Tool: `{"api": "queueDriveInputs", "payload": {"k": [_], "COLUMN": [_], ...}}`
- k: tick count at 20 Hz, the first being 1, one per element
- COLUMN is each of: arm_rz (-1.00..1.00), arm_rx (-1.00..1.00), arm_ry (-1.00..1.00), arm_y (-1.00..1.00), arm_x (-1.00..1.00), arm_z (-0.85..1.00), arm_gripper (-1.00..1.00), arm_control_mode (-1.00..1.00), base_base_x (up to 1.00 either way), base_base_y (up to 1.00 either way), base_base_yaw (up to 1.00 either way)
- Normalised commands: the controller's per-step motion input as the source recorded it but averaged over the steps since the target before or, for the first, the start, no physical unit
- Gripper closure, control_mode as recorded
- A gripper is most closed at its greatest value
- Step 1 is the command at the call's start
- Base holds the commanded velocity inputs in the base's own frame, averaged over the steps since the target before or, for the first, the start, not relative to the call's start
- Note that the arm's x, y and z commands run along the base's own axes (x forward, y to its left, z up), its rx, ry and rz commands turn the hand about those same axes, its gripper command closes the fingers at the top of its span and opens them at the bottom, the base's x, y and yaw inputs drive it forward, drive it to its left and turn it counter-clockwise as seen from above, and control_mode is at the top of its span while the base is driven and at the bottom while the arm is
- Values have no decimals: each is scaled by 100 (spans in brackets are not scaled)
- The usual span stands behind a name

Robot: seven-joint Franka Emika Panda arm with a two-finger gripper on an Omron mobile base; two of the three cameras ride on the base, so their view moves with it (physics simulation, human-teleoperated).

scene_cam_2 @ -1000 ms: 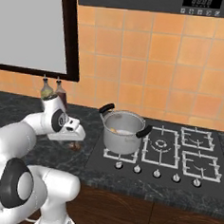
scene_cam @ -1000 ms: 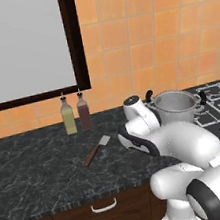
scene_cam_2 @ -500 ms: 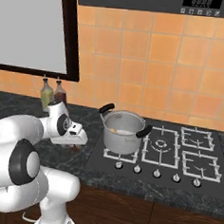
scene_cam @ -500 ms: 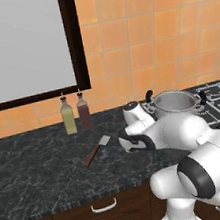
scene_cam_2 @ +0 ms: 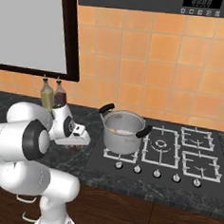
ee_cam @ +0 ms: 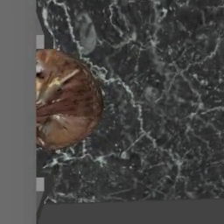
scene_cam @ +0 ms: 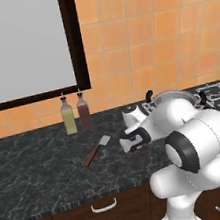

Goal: Put the mushroom and squash in the pot. Retrieve the spatula and lightly stir the vegetables in the pot.

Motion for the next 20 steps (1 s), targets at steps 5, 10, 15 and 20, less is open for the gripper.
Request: {"api": "queueDriveInputs", "payload": {"k": [5, 10, 15, 20], "arm_rz": [0, 0, 0, 0], "arm_rx": [0, 0, 1, 3], "arm_ry": [0, 0, -1, -23], "arm_y": [0, 0, -2, -2], "arm_x": [31, -10, -36, -48], "arm_z": [-12, -24, -2, 83], "arm_gripper": [-100, 100, 100, 100], "arm_control_mode": [-100, -100, -100, -100], "base_base_x": [0, 0, 0, 0], "base_base_y": [0, 0, 0, 0], "base_base_yaw": [0, 0, 0, 0]}}
